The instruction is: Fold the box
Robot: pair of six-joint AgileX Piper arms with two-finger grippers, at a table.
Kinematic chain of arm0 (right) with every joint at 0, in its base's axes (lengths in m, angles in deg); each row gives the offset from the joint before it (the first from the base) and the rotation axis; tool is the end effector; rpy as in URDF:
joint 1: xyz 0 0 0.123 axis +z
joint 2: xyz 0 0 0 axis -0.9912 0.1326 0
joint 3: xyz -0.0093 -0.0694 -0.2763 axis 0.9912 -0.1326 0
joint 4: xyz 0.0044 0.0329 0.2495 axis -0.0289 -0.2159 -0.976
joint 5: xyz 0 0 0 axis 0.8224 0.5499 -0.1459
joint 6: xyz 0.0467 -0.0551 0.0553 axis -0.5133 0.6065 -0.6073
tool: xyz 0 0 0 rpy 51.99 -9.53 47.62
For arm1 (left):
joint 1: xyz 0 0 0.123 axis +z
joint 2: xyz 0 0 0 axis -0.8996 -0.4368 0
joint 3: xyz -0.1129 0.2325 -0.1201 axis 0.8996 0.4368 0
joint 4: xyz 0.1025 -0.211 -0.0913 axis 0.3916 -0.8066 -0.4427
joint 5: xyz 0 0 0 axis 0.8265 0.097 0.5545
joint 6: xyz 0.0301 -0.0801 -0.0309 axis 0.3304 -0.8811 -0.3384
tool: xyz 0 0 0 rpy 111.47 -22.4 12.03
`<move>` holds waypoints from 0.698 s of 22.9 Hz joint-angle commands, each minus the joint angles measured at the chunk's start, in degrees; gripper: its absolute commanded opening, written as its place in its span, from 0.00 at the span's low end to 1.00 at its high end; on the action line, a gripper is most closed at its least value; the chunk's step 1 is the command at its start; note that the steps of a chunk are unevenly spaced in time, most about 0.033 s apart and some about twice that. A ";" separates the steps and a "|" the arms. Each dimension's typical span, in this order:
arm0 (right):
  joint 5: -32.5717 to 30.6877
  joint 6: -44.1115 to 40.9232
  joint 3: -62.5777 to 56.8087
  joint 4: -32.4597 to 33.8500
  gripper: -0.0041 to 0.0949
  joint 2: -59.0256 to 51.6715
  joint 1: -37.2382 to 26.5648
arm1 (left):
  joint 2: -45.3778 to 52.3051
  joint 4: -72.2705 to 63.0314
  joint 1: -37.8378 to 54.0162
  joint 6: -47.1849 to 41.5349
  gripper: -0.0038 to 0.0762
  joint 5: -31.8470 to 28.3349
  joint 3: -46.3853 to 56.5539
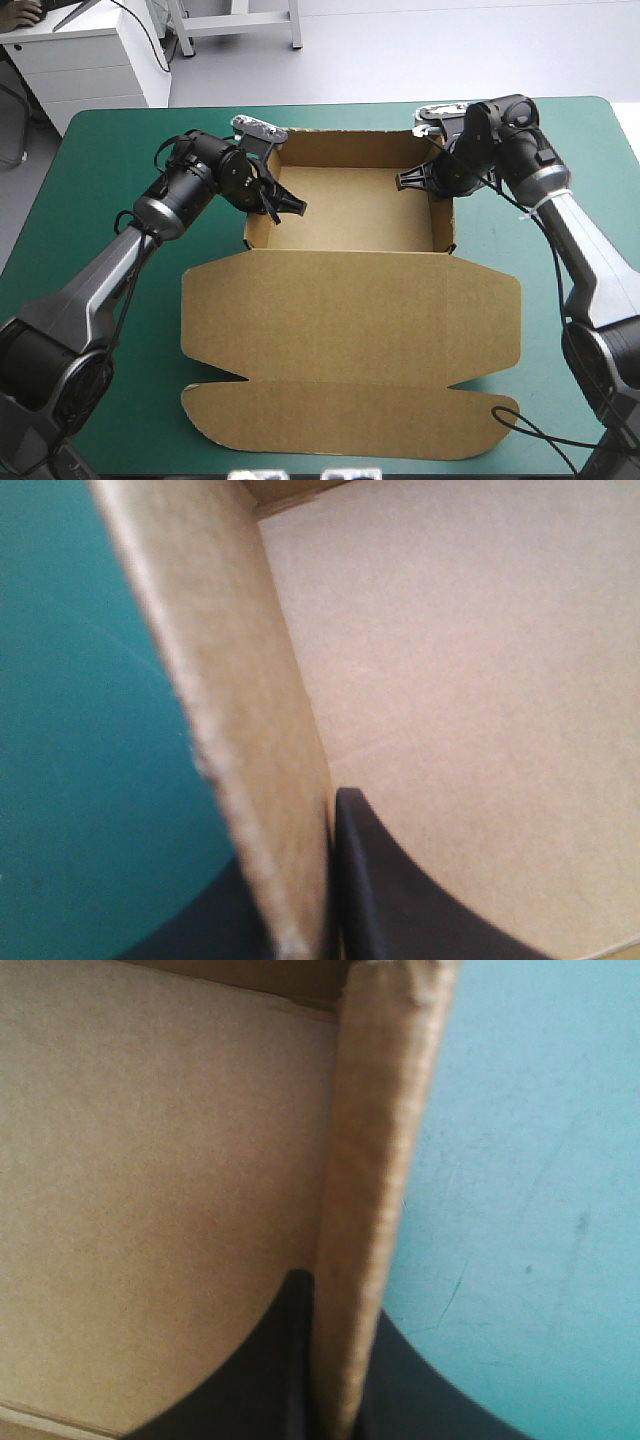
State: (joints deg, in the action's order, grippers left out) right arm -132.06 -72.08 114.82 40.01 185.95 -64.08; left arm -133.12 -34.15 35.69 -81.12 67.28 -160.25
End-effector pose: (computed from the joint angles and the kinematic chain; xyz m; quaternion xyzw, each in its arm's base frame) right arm 0.3642 0.1237 0.3579 -0.1134 0.9681 0.0620 0.2148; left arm 0.3431 -0.1793 0.3422 0.2176 0.9364 -0.0419 0.2720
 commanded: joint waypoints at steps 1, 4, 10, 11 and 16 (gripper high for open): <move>0.40 3.75 1.87 -1.00 0.03 0.38 0.63 | -1.56 -2.19 -0.97 5.99 0.06 -1.12 -1.84; 0.28 4.32 1.87 -1.00 0.03 3.81 0.63 | -4.87 -1.89 -0.78 6.67 0.06 -1.00 -1.84; -0.85 4.70 1.87 -1.28 0.03 9.38 0.63 | -8.43 1.90 -0.16 6.67 0.06 1.58 -1.84; -0.73 4.70 1.87 -1.28 0.03 9.66 0.63 | -8.53 2.20 -0.15 6.67 0.07 1.58 -1.84; -0.95 6.52 1.87 -1.36 0.03 10.36 0.63 | -8.53 2.13 0.85 6.67 0.20 1.73 -1.84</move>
State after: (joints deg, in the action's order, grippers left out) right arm -132.43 -70.25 114.87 38.84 199.05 -64.02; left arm -144.87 -33.37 36.24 -78.37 69.56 -160.25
